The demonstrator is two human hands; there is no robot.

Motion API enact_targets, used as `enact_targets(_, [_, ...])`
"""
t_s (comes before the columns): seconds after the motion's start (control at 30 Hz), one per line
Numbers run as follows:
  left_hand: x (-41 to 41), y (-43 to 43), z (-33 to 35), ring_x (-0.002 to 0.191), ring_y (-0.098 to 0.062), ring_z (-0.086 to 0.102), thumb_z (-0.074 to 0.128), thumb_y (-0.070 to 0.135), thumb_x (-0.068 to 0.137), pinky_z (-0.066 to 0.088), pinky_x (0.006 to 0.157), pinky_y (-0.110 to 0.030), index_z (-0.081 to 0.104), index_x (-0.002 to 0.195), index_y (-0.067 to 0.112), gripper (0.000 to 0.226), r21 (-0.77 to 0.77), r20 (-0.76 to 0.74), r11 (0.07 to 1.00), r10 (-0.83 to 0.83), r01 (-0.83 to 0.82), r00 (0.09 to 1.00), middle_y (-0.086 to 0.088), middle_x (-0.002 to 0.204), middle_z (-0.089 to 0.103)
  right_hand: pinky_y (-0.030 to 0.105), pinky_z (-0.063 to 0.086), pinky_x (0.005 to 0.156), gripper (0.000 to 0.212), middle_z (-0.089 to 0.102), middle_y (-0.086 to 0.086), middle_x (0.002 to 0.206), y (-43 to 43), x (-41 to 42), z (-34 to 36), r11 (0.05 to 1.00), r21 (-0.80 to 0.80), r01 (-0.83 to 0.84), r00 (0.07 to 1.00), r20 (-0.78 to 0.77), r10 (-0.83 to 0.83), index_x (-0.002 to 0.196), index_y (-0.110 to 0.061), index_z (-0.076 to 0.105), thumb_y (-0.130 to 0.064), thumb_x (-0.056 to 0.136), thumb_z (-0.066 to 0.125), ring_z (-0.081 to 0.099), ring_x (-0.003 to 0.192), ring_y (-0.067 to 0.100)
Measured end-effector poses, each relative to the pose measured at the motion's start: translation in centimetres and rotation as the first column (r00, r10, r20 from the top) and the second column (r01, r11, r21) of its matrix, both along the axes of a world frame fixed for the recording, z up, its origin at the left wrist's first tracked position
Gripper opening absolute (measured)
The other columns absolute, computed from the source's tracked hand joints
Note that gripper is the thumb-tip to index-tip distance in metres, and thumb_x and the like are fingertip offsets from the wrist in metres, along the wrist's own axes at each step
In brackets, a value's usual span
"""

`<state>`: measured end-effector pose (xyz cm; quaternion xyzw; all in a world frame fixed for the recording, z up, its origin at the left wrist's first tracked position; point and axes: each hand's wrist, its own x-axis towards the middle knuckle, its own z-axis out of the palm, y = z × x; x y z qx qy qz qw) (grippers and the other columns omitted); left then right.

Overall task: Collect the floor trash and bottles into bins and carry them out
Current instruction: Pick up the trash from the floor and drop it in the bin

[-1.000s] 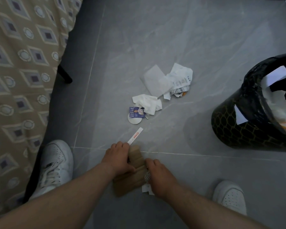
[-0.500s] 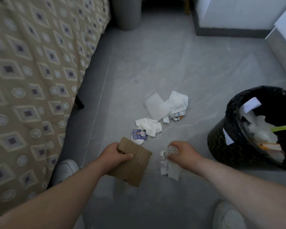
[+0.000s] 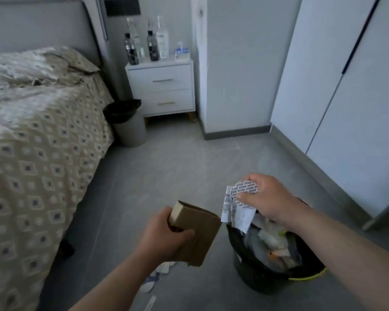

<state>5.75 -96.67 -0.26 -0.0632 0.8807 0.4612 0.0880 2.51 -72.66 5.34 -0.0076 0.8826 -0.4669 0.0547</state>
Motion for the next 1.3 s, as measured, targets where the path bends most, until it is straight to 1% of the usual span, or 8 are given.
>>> enact_targets(0.23, [-3.6, 14.9, -1.3, 0.087, -0.025, 0.062, 0.066, 0.029, 0.083, 0.056, 0.075, -0.042, 0.051, 0.098, 0.018, 0.023, 0.328, 0.230, 0.923, 0.127, -0.200, 0.965, -0.007, 0.097, 0.061, 0.043, 0.054, 0.086, 0.016, 0.070, 0.013, 0.090, 14.5, -0.3, 0.0, 0.752, -0.425, 0.505, 0.862, 0.193, -0.470, 0.083, -0.014, 0.062, 0.002, 0.083, 0.057, 0.068, 0.079, 0.026])
enact_targets(0.4, [-4.1, 20.9, -5.2, 0.077, -0.021, 0.058, 0.070, 0.020, 0.078, 0.053, 0.069, -0.033, 0.050, 0.123, 0.005, 0.052, 0.198, 0.300, 0.966, 0.102, -0.166, 0.949, -0.006, 0.085, 0.059, 0.042, 0.055, 0.082, 0.018, 0.069, 0.013, 0.085, 17.4, 0.2, -3.8, 0.680, -0.402, 0.613, 0.790, 0.318, -0.524, 0.080, -0.012, 0.059, 0.005, 0.083, 0.052, 0.067, 0.075, 0.025])
enact_targets(0.53, [-4.0, 22.0, -5.8, 0.064, -0.014, 0.051, 0.072, 0.028, 0.080, 0.052, 0.072, -0.038, 0.051, 0.078, 0.008, 0.029, -0.013, 0.259, 1.000, 0.018, -0.015, 0.966, -0.003, 0.071, 0.052, 0.048, 0.055, 0.085, 0.014, 0.071, 0.020, 0.093, 17.8, 0.2, -5.8, 0.729, -0.322, 0.605, 0.794, 0.312, -0.521, 0.077, -0.011, 0.060, 0.002, 0.080, 0.056, 0.070, 0.085, 0.032])
enact_targets(0.7, [-3.0, 20.4, -5.5, 0.066, -0.010, 0.051, 0.057, 0.029, 0.087, 0.041, 0.057, -0.023, 0.052, 0.089, 0.008, 0.022, -0.245, 0.038, 0.948, -0.199, 0.202, 0.979, 0.001, 0.074, 0.053, 0.043, 0.056, 0.079, 0.012, 0.071, 0.017, 0.093, 17.2, 0.4, -6.6, 0.826, -0.174, 0.536, 0.835, 0.251, -0.489, 0.079, -0.016, 0.061, -0.004, 0.078, 0.061, 0.069, 0.084, 0.029])
enact_targets(0.83, [-1.3, 16.9, -7.3, 0.127, -0.020, 0.040, 0.052, 0.039, 0.087, 0.037, 0.106, -0.032, 0.046, 0.128, 0.018, 0.046, -0.493, -0.049, 0.815, -0.374, 0.304, 0.926, -0.001, 0.133, 0.046, 0.028, 0.046, 0.061, 0.015, 0.066, 0.007, 0.087, 15.2, 0.9, -7.4, 0.903, -0.031, 0.429, 0.883, 0.226, -0.412, 0.088, -0.018, 0.063, -0.006, 0.079, 0.062, 0.059, 0.073, 0.018])
enact_targets(0.97, [-0.4, 15.8, -8.1, 0.148, -0.013, 0.002, 0.056, 0.041, 0.089, 0.016, 0.119, -0.034, 0.013, 0.151, 0.024, 0.077, -0.297, 0.044, 0.900, -0.321, 0.319, 0.946, 0.006, 0.161, -0.003, 0.026, 0.040, 0.056, 0.014, 0.063, 0.007, 0.091, 12.5, 0.6, -10.2, 0.940, 0.041, 0.340, 0.903, 0.265, -0.338, 0.095, -0.012, 0.064, -0.007, 0.082, 0.061, 0.053, 0.069, 0.014])
enact_targets(1.17, [-0.5, 15.5, -9.3, 0.146, -0.007, 0.005, 0.060, 0.037, 0.088, 0.014, 0.112, -0.020, 0.012, 0.151, 0.030, 0.079, -0.140, -0.085, 0.949, -0.295, 0.282, 0.952, 0.019, 0.153, -0.009, 0.039, 0.045, 0.098, 0.057, 0.041, 0.010, 0.138, 9.0, -1.2, -17.6, 0.886, 0.457, 0.075, 0.924, 0.301, -0.234, 0.132, -0.025, 0.041, -0.030, 0.080, 0.064, 0.049, 0.120, 0.033])
enact_targets(1.3, [-1.0, 15.0, -10.2, 0.142, 0.002, -0.001, 0.061, 0.040, 0.087, 0.008, 0.107, -0.014, 0.006, 0.150, 0.032, 0.084, -0.079, -0.084, 0.948, -0.316, 0.310, 0.945, 0.026, 0.147, -0.016, 0.034, 0.041, 0.100, 0.063, 0.023, 0.015, 0.152, 7.7, -1.8, -20.6, 0.767, 0.578, -0.279, 0.857, 0.510, -0.073, 0.146, -0.026, 0.023, -0.034, 0.090, 0.050, 0.044, 0.127, 0.039])
